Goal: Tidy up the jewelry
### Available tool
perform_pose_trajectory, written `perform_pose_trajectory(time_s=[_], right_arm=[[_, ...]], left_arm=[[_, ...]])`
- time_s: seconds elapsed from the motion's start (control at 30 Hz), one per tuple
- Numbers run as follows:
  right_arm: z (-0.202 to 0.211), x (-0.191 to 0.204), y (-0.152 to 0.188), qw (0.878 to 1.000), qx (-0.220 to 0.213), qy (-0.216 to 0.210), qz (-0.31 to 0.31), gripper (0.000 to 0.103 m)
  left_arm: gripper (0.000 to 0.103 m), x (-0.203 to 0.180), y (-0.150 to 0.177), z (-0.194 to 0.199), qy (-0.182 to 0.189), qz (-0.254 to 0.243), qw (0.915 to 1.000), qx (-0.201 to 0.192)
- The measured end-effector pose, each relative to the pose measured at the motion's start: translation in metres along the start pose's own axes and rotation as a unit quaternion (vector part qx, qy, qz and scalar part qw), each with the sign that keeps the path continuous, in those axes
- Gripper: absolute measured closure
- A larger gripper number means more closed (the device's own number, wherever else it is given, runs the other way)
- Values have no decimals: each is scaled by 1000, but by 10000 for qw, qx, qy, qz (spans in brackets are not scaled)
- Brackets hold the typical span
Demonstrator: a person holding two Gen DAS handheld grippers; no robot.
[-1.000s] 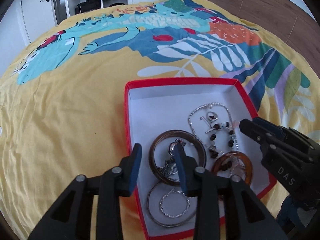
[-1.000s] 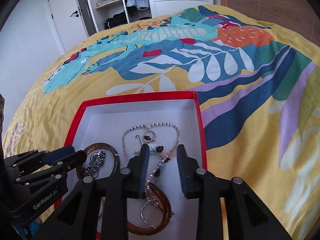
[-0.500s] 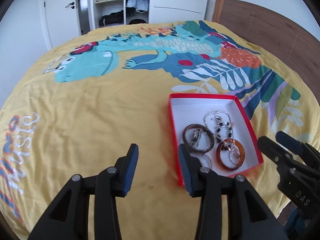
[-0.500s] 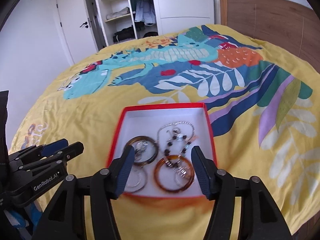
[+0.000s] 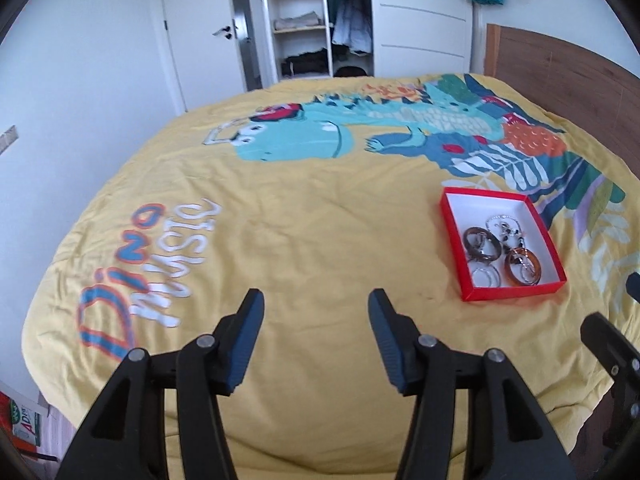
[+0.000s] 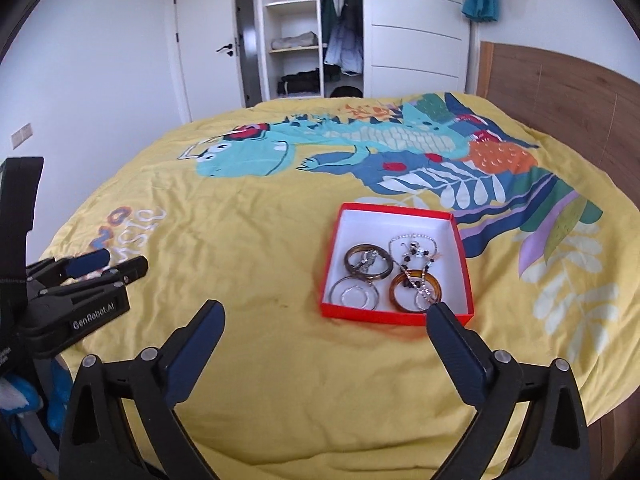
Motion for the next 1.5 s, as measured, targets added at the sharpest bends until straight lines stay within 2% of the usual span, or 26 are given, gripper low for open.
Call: perform_pose_trajectory(time_s=[0.2, 0.5, 1.13, 1.5], right_arm=[[33, 36, 9, 9993, -253, -17, 267, 0], [58, 63, 30, 9982, -405, -71, 427, 0], [94, 72, 47, 9966, -696, -22, 445, 0], [99, 73, 51, 9965, -714, -47, 425, 0]], left_arm=[[51, 39, 15, 45, -157, 127, 9990, -389], [51, 80, 46, 72, -324, 332, 9981, -396], [49, 85, 67, 107, -290, 389, 9973, -550], [49, 88, 72, 114, -247, 368, 9973, -577]])
Point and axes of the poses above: each gripper's, at about its wrist camera, not at the fingertips, and z roughly against the way its jaws point, x to its left, y to its underside, the point moved 1 cm from there along -z, roughly the way its jaws point, and after that the axes turned 11 degrees about z, right-handed, at the moved point
